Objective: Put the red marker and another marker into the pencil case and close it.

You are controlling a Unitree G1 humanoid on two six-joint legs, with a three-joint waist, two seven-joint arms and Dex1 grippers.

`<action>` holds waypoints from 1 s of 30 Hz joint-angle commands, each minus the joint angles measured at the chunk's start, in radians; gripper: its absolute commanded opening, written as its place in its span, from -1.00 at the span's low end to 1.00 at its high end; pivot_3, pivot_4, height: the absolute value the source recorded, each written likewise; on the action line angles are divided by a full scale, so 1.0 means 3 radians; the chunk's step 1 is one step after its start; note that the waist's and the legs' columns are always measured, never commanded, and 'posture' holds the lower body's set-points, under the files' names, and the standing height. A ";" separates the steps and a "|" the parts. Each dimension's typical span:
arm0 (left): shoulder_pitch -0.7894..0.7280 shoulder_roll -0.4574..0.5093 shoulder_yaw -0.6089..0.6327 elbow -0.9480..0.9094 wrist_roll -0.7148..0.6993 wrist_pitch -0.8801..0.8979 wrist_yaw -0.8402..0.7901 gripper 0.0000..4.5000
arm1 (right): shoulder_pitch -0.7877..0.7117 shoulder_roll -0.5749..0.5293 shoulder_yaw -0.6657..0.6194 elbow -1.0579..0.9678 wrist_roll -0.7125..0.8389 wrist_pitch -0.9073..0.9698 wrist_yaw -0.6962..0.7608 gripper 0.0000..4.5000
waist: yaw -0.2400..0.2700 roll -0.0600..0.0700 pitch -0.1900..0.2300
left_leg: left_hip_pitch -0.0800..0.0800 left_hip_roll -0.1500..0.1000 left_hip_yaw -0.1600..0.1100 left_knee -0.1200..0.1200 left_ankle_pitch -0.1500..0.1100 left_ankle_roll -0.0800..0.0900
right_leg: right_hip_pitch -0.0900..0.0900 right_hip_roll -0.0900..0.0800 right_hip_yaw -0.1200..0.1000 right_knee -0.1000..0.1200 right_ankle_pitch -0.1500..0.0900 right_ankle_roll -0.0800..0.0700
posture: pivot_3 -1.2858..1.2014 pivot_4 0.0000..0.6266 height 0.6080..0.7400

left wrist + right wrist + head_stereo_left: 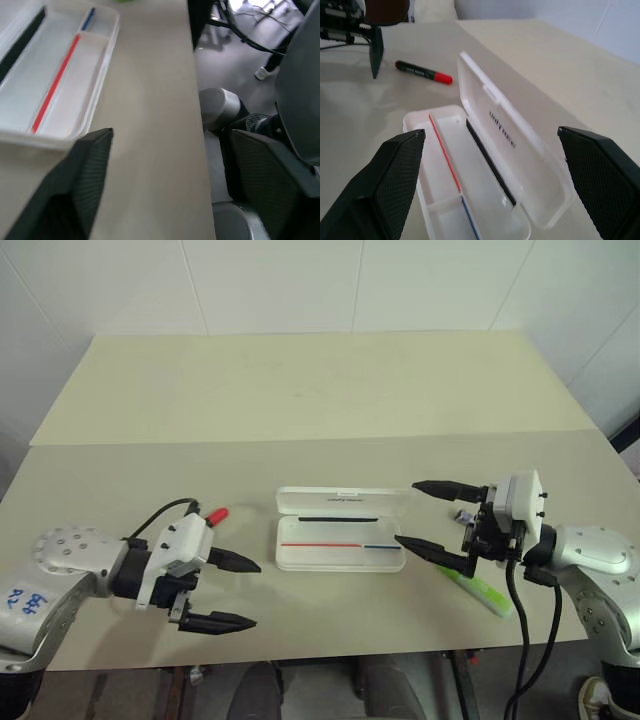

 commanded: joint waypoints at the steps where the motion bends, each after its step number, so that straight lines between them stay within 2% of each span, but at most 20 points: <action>1: 0.0192 -0.0160 0.0392 0.0045 0.0069 -0.0261 0.0258 0.98 | -0.0194 -0.0104 -0.0031 -0.0102 0.0165 0.0055 0.0130 1.00 | -0.0002 0.0000 0.0000 | 0.0000 0.0000 0.0000 0.0000 0.0000 0.0000 | 0.0000 0.0000 0.0000 0.0000 0.0000 0.0000 | 0.03 -0.52 1.00; 10: 0.0556 -0.0550 0.0898 0.0332 0.0285 -0.0725 0.0823 0.98 | -0.0656 -0.0099 0.0108 -0.0114 0.0262 0.0190 0.0203 1.00 | -0.0009 0.0000 0.0000 | -0.0001 0.0001 0.0001 0.0000 -0.0001 -0.0001 | 0.0000 -0.0001 -0.0001 0.0000 0.0000 -0.0001 | 0.03 -0.52 1.00; 16: 0.0640 -0.0566 0.1042 0.1022 0.0550 -0.1375 0.0802 0.98 | -0.0768 -0.0107 0.0271 -0.0203 0.0353 0.0311 0.0314 1.00 | -0.0036 -0.0001 0.0000 | 0.0000 0.0002 0.0001 -0.0003 -0.0001 -0.0001 | -0.0002 -0.0001 -0.0002 -0.0001 0.0000 -0.0002 | 0.03 -0.52 1.00; 23: 0.0368 -0.0467 0.0822 0.1821 0.0724 -0.1825 0.0694 0.98 | -0.0783 -0.0095 0.0329 -0.0201 0.0302 0.0291 0.0297 1.00 | -0.0034 -0.0001 0.0000 | -0.0001 0.0003 0.0004 -0.0002 -0.0003 -0.0004 | -0.0002 -0.0004 -0.0005 -0.0002 0.0000 -0.0003 | 0.03 -0.52 1.00; 30: 0.0203 -0.0567 0.0447 0.1887 0.0712 -0.1683 0.0750 0.98 | -0.0736 -0.0102 0.0282 -0.0300 0.0319 0.0320 0.0166 1.00 | -0.0033 -0.0001 0.0000 | -0.0002 0.0003 0.0006 -0.0005 -0.0004 -0.0007 | -0.0004 -0.0007 -0.0006 0.0001 0.0000 -0.0003 | 0.03 -0.52 1.00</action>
